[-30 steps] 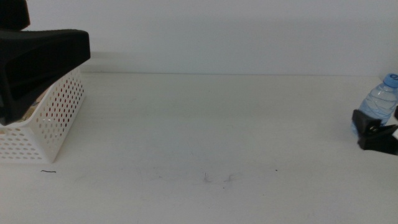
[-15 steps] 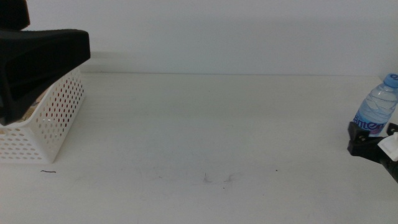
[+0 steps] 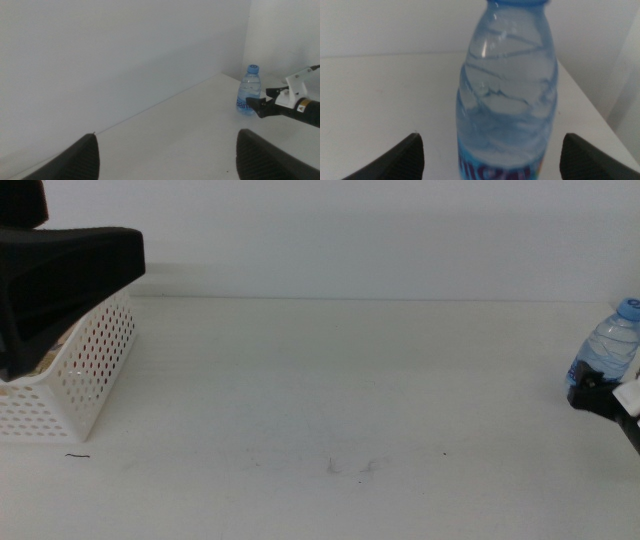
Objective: Use arms to grab the bottles and put them into the dustbin to the left of the table.
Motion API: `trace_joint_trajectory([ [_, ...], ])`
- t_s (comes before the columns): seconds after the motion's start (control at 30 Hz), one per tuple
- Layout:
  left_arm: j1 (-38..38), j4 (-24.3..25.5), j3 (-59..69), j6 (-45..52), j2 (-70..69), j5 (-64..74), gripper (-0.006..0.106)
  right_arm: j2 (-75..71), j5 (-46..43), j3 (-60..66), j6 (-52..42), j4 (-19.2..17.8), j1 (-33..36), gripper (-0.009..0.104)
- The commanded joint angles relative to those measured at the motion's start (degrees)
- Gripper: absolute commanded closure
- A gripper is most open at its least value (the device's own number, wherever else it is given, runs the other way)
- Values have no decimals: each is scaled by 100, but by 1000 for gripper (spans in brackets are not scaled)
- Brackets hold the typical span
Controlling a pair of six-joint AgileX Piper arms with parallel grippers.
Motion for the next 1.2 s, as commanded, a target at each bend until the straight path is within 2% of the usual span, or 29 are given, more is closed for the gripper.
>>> trace_joint_trajectory([
  [0.0, -9, -37, 2, -4, -10, -75, 7, 172, -71, -240, -195, 84, -57, 14],
  [0.2, -9, -37, 2, -4, -10, -75, 7, 745, -57, -896, -415, 556, -57, 14],
  [0.33, -9, -37, 2, -4, -10, -75, 7, 1052, -57, -1277, -580, 649, -57, 19],
  [0.37, -9, -37, 2, -4, -10, -75, 7, 1106, -4, -1356, -682, 649, -57, 27],
  [0.4, -9, -37, 2, -4, -10, -75, 7, 1116, 140, -1417, -833, 649, -45, 42],
  [0.47, -9, -37, 2, 11, -10, -73, 7, 1036, 394, -1499, -924, 675, 100, 90],
  [0.5, -9, -37, 2, 11, -10, -73, 7, 947, 422, -1523, -839, 716, 240, 95],
  [0.63, -9, -37, 2, 11, -10, -73, 7, 529, 519, -1851, -791, 742, 1141, 97],
  [0.8, -9, -37, 2, 11, -10, -73, 7, 816, 1167, -3087, -791, 709, 2613, 97],
  [1.0, -9, -37, 2, -7, -10, -73, 7, 1971, 1385, -4516, -791, 445, 3636, 97],
  [1.17, -9, -37, 2, -7, -10, -73, 7, 2486, 1418, -5105, -925, 431, 4185, 95],
])
